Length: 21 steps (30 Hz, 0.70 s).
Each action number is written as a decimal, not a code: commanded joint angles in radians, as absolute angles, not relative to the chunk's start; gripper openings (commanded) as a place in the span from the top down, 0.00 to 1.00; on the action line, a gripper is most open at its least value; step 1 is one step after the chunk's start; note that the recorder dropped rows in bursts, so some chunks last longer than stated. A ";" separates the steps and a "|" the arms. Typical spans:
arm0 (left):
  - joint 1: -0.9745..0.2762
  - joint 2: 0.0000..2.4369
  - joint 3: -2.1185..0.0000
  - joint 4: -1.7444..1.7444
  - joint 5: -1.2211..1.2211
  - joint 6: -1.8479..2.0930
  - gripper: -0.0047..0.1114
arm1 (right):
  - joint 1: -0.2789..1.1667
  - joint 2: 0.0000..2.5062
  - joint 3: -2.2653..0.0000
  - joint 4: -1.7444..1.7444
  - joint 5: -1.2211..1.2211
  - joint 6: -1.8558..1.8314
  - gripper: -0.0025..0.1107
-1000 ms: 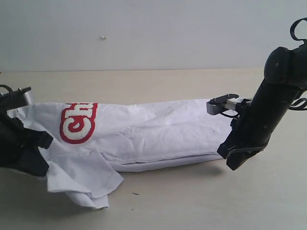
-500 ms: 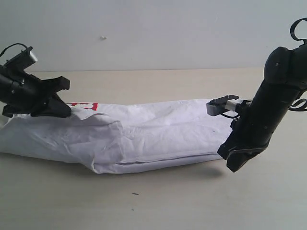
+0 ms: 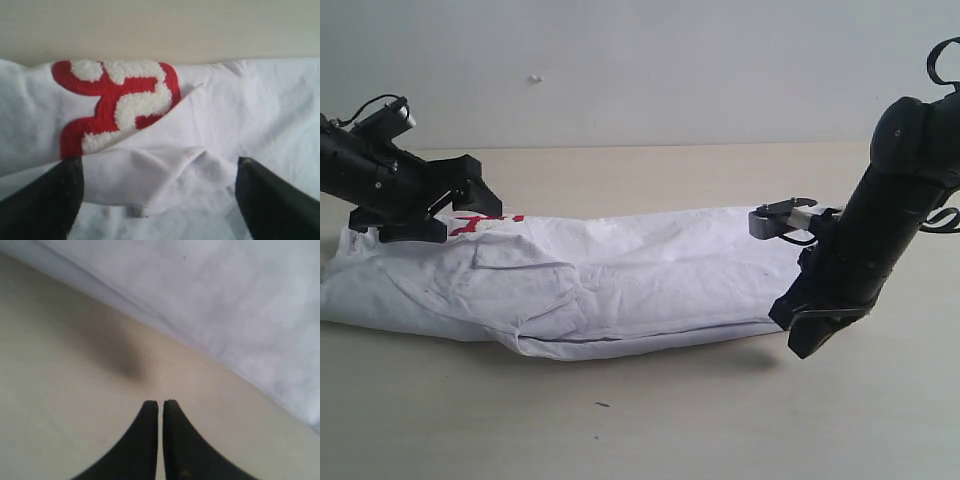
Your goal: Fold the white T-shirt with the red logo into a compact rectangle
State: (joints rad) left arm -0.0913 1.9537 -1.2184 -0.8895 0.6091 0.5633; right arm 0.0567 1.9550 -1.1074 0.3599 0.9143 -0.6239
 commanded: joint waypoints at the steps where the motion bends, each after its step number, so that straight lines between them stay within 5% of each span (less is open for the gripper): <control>1: -0.088 1.944 -1.225 -0.897 0.666 0.568 0.37 | 0.058 1.943 -1.103 0.366 0.919 -0.634 0.93; 7: -0.088 1.944 -1.225 -0.854 0.806 0.568 0.68 | 0.058 1.943 -1.103 0.366 0.922 -0.634 0.93; 17: -0.088 1.903 -1.203 -0.597 0.792 0.488 0.72 | 0.058 1.943 -1.103 0.366 0.937 -0.634 0.93; 21: -0.090 1.921 -1.196 -0.587 0.726 0.466 0.87 | 0.058 1.943 -1.103 0.366 0.933 -0.634 0.93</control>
State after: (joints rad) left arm -0.0913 1.9157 -1.2020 -0.6040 0.7747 0.4899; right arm 0.0567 1.9550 -1.1074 0.3632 0.9327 -0.6239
